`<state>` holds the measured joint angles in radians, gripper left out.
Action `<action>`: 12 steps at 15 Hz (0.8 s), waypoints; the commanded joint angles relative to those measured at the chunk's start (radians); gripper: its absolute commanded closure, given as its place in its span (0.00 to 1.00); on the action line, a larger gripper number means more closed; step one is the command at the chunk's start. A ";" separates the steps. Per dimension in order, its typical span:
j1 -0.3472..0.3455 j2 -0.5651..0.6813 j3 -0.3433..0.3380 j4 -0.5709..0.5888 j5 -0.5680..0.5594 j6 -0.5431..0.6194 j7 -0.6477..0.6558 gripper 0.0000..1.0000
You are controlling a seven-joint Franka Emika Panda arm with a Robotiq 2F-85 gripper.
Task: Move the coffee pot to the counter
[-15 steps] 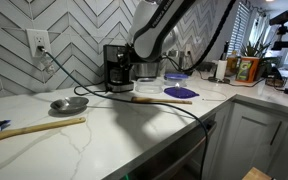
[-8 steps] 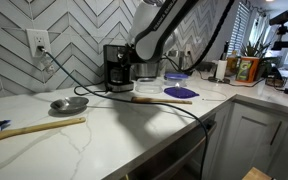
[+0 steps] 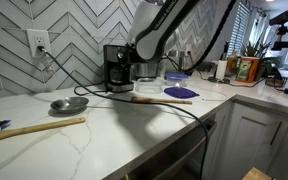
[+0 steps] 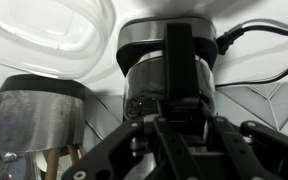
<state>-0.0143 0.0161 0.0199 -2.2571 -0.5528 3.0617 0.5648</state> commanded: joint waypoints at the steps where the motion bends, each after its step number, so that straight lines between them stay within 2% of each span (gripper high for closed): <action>1: 0.002 -0.085 0.002 -0.073 -0.008 -0.027 0.009 0.93; 12: 0.035 -0.229 0.019 -0.217 0.008 -0.040 -0.032 0.93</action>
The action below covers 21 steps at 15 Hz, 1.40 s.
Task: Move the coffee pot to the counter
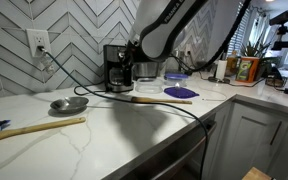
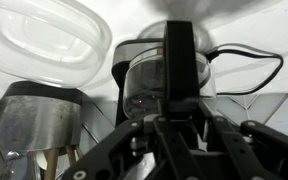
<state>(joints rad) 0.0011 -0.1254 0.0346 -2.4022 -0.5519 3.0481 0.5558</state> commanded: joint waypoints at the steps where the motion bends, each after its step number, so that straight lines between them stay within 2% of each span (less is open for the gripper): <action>1: 0.025 -0.104 0.007 -0.087 0.005 -0.025 -0.024 0.93; 12: 0.147 -0.212 -0.012 -0.197 0.024 -0.012 -0.093 0.93; 21: 0.227 -0.191 -0.073 -0.222 0.030 0.012 -0.156 0.93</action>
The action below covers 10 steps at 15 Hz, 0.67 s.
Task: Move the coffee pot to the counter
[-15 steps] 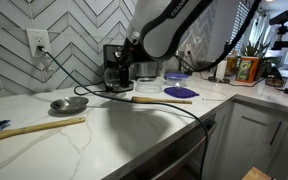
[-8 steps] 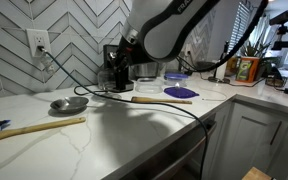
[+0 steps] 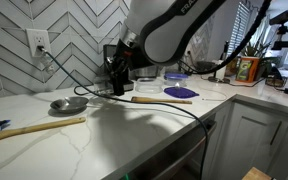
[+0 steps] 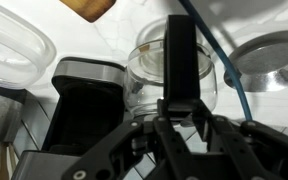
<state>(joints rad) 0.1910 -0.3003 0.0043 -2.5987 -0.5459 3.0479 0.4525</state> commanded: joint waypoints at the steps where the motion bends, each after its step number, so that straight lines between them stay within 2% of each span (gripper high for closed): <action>1: 0.042 -0.011 -0.052 -0.025 0.026 0.013 -0.059 0.93; 10: 0.109 0.046 -0.152 -0.017 0.042 0.067 -0.117 0.93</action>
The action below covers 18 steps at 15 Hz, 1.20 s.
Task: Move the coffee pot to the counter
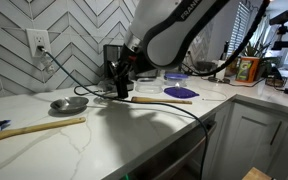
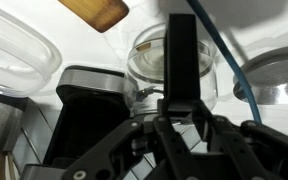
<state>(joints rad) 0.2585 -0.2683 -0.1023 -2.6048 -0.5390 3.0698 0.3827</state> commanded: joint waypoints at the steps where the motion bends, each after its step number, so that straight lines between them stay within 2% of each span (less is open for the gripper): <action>1: -0.037 0.022 0.049 -0.023 0.171 0.068 -0.156 0.93; 3: -0.027 0.042 0.057 -0.020 0.261 0.090 -0.222 0.93; 4: 0.050 0.049 -0.024 -0.011 0.213 0.093 -0.191 0.93; 8: 0.096 0.080 -0.065 -0.004 0.239 0.135 -0.214 0.93; 18: 0.132 0.187 -0.123 0.034 0.208 0.285 -0.193 0.93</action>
<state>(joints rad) 0.3565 -0.1262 -0.1923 -2.5838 -0.3286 3.2943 0.1944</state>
